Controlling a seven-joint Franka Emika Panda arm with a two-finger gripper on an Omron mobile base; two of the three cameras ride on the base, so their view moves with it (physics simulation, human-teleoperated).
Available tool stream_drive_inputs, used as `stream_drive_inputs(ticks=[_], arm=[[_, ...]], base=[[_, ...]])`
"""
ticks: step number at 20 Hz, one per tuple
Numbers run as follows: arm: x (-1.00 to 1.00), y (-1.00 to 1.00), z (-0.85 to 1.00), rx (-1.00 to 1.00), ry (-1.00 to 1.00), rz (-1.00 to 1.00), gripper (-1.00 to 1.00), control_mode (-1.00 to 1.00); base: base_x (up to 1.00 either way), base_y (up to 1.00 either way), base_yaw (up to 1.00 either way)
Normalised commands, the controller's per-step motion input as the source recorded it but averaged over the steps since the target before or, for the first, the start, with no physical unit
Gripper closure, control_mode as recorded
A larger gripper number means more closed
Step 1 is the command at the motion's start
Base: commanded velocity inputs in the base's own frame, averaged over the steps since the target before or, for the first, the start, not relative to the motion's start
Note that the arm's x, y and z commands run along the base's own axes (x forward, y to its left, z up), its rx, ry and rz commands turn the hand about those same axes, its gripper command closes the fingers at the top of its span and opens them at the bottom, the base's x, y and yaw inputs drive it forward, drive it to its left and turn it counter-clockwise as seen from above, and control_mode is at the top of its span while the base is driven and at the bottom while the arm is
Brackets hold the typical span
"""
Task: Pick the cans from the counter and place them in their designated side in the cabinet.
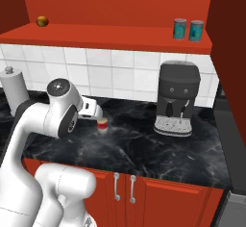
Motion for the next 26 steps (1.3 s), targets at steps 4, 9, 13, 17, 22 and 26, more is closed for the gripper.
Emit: stream_drive_inputs(ticks=[4, 9, 13, 17, 22, 26], arm=[[0.11, 0.0, -0.12, 0.0, -0.04, 0.0, -1.0, -1.0], [0.14, 0.0, -0.11, -0.02, 0.0, 0.0, -1.0, -1.0], [0.14, 0.0, -0.12, -0.05, 0.0, 0.0, -1.0, -1.0], [0.13, 0.0, -0.12, -0.04, 0.0, 0.0, -1.0, -1.0], [0.14, 0.0, -0.14, -0.02, 0.0, 0.0, -1.0, -1.0], [0.17, 0.01, -0.13, -0.01, 0.0, 0.0, -1.0, -1.0]], base=[[0.0, 0.0, 0.0], [0.0, 0.0, 0.0], [0.0, 0.0, 0.0], [0.0, 0.0, 0.0], [0.0, 0.0, 0.0], [0.0, 0.0, 0.0]])
